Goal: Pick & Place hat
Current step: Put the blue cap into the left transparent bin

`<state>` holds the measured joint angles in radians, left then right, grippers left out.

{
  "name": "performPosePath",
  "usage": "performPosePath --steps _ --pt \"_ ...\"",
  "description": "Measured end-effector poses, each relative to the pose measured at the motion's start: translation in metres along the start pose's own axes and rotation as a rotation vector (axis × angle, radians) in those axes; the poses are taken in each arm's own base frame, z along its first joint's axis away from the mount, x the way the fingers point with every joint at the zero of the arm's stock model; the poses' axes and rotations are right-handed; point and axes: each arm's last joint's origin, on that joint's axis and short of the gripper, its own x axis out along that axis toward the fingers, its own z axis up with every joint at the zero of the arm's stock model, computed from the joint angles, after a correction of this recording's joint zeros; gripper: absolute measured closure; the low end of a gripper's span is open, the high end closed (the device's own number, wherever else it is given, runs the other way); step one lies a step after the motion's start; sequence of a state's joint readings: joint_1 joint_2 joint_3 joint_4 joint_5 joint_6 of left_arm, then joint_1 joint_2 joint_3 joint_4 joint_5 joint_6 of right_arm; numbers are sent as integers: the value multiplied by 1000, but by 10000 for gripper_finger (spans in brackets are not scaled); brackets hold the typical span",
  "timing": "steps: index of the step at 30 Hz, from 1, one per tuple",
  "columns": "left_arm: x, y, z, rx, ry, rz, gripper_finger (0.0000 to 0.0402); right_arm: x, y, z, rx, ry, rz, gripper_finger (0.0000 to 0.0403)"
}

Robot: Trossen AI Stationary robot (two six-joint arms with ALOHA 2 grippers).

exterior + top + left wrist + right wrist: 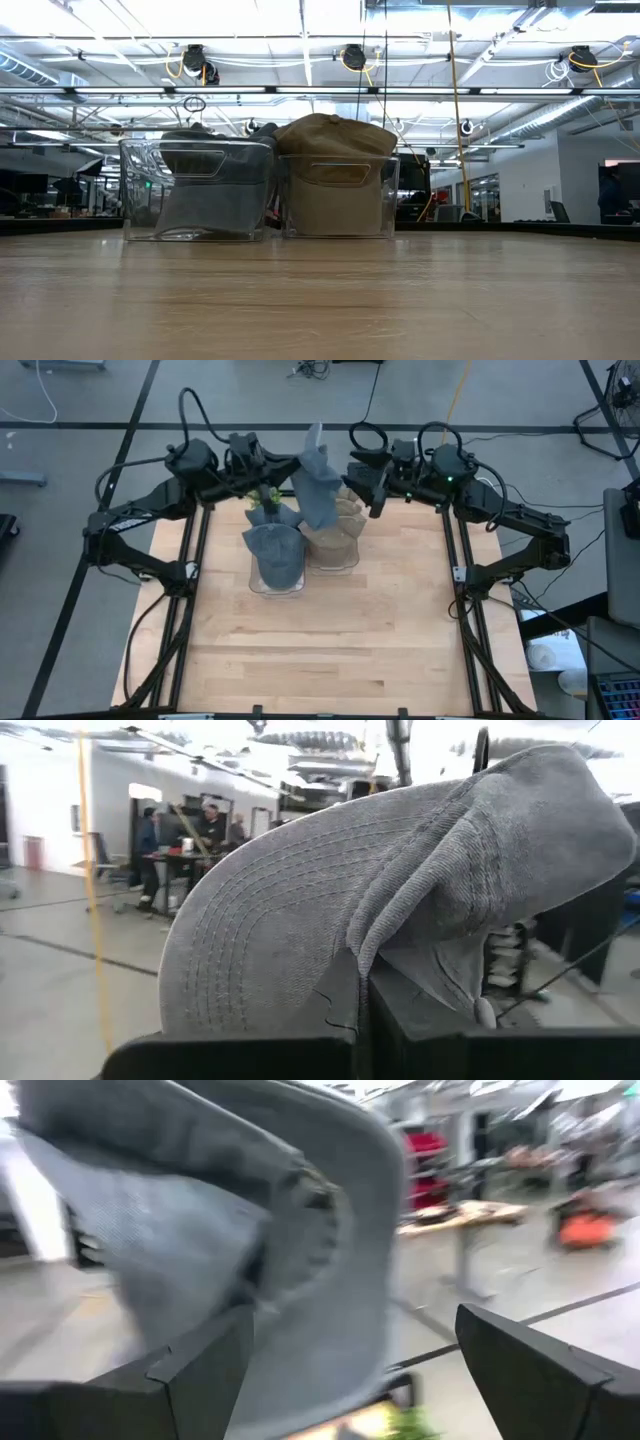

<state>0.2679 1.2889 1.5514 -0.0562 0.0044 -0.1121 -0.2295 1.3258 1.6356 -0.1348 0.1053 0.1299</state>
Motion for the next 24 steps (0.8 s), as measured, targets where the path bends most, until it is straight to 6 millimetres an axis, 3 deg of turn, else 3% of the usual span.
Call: performPosePath --steps 5,11,24 --pt "9 -2 -3 28 0 143 401 0 6 -1 124 32 151 69" --pt "8 -2 -2 20 -22 280 401 -1 11 -2 140 40 178 69" --pt "17 -9 -9 -12 -33 282 401 6 11 -5 115 22 180 69"
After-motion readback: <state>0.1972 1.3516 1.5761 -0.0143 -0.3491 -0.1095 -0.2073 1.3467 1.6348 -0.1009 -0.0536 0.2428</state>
